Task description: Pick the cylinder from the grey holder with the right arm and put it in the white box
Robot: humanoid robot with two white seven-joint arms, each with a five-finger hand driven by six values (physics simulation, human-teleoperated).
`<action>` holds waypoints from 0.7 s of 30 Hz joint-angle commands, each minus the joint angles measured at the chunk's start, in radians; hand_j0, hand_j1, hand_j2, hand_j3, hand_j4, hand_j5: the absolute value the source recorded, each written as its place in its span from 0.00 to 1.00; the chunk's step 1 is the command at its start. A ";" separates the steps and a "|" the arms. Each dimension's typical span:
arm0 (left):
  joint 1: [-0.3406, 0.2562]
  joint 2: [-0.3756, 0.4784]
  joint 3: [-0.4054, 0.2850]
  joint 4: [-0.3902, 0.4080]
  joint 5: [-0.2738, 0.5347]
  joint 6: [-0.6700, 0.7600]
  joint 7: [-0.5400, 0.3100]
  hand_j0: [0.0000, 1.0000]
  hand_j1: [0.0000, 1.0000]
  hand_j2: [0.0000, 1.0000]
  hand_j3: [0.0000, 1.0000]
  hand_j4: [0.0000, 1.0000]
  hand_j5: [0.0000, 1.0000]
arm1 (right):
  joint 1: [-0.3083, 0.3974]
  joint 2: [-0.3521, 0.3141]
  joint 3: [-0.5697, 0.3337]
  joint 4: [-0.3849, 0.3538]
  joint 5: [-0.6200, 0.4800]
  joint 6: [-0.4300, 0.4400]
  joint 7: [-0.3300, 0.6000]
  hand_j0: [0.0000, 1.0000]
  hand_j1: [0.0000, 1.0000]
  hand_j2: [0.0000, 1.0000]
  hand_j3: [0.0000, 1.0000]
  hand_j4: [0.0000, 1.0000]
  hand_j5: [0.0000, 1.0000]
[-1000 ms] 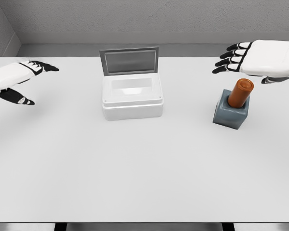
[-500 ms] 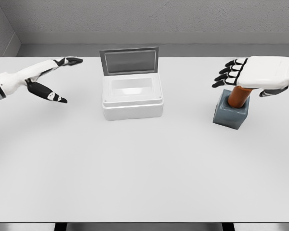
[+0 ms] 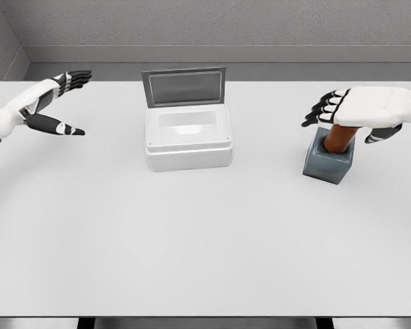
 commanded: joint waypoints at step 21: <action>0.002 -0.006 0.002 0.005 0.004 0.002 0.000 1.00 1.00 1.00 1.00 1.00 1.00 | -0.003 0.046 0.011 0.101 0.027 0.002 0.000 1.00 1.00 1.00 1.00 1.00 1.00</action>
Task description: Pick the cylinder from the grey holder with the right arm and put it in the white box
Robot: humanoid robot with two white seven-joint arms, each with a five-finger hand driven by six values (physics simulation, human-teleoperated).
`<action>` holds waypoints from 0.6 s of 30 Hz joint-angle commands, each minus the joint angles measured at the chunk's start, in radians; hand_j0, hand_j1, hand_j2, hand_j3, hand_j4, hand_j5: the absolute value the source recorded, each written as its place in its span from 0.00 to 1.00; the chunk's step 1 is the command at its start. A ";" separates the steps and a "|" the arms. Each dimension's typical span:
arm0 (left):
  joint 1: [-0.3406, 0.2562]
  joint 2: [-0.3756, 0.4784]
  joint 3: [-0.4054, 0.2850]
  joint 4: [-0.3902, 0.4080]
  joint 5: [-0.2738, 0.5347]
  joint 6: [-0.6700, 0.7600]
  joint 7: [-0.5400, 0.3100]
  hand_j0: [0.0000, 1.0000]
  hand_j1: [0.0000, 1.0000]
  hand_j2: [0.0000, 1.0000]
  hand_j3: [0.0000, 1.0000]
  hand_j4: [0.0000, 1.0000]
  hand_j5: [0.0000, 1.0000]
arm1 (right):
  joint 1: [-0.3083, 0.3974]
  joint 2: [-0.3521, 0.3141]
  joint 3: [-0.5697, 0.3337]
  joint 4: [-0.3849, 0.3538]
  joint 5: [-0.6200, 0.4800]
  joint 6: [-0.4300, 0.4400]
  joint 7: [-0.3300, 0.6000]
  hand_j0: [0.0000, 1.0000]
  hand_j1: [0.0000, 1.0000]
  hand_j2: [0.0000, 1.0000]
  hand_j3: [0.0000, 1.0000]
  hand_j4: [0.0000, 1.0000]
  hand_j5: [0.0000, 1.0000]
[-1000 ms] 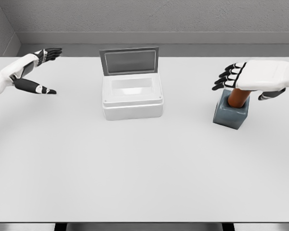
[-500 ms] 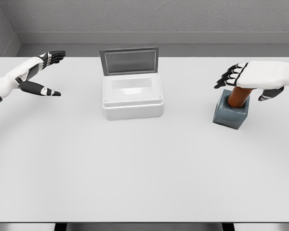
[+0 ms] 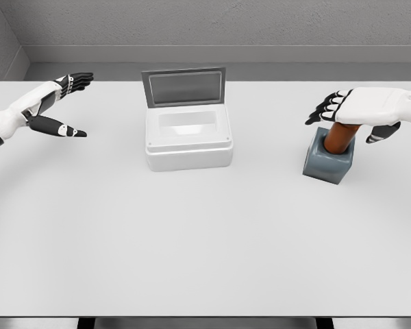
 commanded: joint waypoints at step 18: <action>-0.003 0.024 0.011 0.016 0.020 0.002 0.000 1.00 1.00 1.00 1.00 1.00 1.00 | -0.005 0.000 0.008 0.010 0.013 0.002 0.000 0.48 0.48 0.48 0.48 0.48 0.48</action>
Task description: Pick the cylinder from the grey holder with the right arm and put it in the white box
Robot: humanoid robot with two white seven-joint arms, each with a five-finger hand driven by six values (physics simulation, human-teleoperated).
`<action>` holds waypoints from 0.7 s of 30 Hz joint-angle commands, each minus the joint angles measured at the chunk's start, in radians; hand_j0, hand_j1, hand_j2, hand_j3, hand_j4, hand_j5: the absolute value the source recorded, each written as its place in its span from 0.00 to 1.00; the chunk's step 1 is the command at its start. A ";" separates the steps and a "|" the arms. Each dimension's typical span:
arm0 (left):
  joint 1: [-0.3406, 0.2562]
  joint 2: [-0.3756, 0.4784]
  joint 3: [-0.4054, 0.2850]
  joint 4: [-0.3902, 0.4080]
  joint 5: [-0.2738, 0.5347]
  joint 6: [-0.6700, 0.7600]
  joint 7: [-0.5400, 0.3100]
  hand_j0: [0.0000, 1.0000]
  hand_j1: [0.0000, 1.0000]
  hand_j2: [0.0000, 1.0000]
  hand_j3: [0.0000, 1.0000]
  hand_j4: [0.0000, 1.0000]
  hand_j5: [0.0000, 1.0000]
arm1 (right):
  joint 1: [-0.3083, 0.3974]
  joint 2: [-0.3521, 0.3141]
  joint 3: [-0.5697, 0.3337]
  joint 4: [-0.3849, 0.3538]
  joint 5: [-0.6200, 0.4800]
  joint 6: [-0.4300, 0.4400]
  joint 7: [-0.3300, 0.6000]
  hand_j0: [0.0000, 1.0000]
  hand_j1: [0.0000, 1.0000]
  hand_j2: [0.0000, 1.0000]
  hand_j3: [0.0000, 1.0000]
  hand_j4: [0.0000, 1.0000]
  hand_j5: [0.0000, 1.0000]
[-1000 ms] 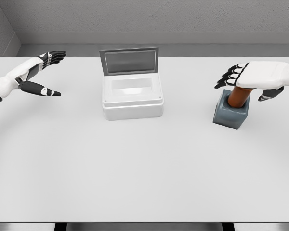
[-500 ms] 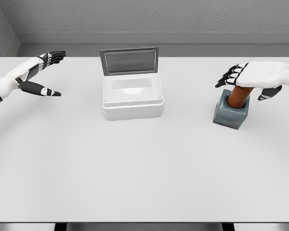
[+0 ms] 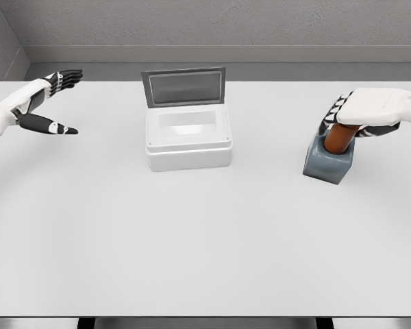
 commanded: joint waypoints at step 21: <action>0.023 -0.001 0.002 -0.042 0.006 0.002 0.000 1.00 1.00 1.00 1.00 1.00 1.00 | -0.127 0.120 -0.022 0.000 0.006 0.002 0.000 0.40 0.40 0.40 0.40 0.40 0.40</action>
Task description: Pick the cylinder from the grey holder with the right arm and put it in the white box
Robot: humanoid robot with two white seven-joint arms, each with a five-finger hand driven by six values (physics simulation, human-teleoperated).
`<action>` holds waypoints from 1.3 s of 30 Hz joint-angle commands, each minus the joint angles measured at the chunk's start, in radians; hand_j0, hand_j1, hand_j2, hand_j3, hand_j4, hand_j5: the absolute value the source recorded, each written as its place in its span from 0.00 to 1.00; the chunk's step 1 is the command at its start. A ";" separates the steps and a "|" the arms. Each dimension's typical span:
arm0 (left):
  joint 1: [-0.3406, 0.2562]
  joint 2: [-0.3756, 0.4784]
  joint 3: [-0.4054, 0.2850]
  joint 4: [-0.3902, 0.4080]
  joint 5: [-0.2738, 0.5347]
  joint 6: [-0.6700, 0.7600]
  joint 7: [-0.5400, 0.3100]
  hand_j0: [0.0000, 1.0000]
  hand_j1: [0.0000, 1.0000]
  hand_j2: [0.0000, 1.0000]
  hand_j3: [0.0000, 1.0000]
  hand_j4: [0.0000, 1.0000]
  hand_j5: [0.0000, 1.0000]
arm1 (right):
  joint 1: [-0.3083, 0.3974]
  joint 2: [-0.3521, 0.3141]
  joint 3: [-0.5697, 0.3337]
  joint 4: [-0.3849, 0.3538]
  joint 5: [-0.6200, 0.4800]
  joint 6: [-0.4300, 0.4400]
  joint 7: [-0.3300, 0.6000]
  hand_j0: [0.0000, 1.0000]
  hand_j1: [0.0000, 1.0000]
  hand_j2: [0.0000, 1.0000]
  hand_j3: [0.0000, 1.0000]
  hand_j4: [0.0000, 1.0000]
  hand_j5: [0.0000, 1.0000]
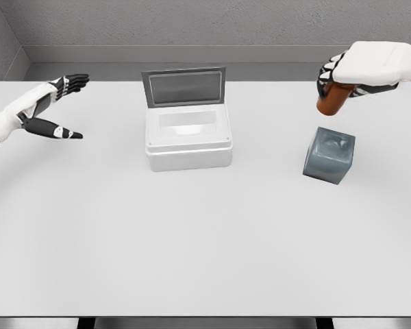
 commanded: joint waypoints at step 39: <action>-0.138 -0.280 0.137 0.296 -0.058 0.002 0.000 1.00 1.00 1.00 1.00 1.00 1.00 | 0.051 0.085 -0.140 0.214 0.060 0.004 -0.001 1.00 1.00 1.00 1.00 1.00 1.00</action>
